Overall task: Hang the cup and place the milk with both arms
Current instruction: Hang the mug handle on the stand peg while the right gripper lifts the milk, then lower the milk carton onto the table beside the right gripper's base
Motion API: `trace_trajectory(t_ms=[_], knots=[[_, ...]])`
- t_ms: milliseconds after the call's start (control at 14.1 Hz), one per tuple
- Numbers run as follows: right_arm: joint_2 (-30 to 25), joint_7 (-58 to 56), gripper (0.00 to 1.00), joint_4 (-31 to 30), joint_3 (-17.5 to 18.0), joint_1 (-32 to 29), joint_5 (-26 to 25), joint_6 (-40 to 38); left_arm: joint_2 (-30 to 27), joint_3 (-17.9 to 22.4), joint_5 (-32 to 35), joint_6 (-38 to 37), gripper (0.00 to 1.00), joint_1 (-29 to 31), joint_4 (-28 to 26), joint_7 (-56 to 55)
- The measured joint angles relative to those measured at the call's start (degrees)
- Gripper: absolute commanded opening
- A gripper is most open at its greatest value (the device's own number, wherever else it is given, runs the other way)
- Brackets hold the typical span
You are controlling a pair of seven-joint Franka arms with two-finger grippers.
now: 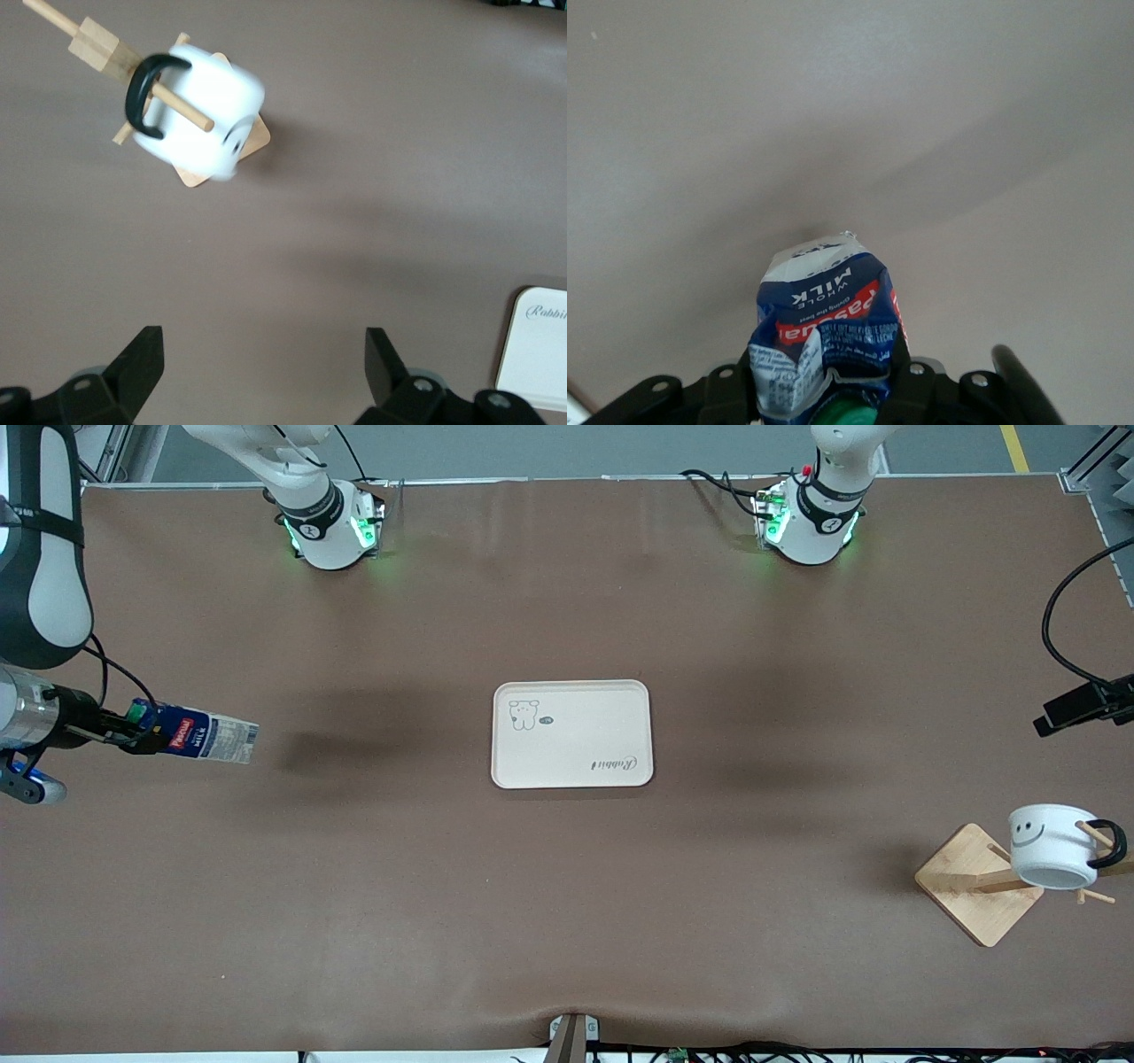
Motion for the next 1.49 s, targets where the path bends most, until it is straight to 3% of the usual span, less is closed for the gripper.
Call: trace_trajectory(t_ms=[212, 425, 849, 920, 1061, 1132, 1274, 1486], knots=[[-3.4, -1.3, 0.0, -8.3, 0.2, -0.4, 0.0, 7.0, -1.1, 0.0, 0.0, -2.0, 1.0, 0.2, 0.0, 0.0], [-5.6, -2.3, 0.0, -12.7, 0.2, -0.9, -0.4, 9.6, -1.7, 1.0, 0.0, -2.2, 1.0, -1.4, 0.0, 1.0], [-9.6, -3.2, 0.0, -27.1, 0.2, -2.3, -0.6, 24.1, -6.0, 15.0, -0.3, -7.1, 1.0, -17.3, -1.6, 0.9], [-10.1, -3.3, 0.04, -29.4, 0.2, -2.4, -0.6, 26.0, -7.2, 16.6, -0.3, -7.1, 1.0, -19.6, -2.9, 0.8], [-10.5, -3.4, 0.34, -31.8, 0.2, -2.5, -0.7, 27.2, -9.3, 17.9, -0.3, -7.0, 1.0, -21.9, -5.5, 0.5], [-10.7, -3.4, 0.4, -32.1, 0.3, -2.5, -0.7, 27.3, -10.4, 18.7, -0.3, -6.6, 1.0, -22.9, -6.9, 0.5], [-10.9, -3.4, 0.52, -32.2, 0.4, -2.4, -0.7, 27.2, -12.3, 20.0, -0.3, -5.1, 1.0, -24.0, -9.6, 0.5], [-10.9, -3.6, 0.56, -32.4, 0.6, -2.5, -0.7, 26.8, -13.6, 20.3, -0.3, -4.4, 1.0, -24.0, -11.3, 0.5]])
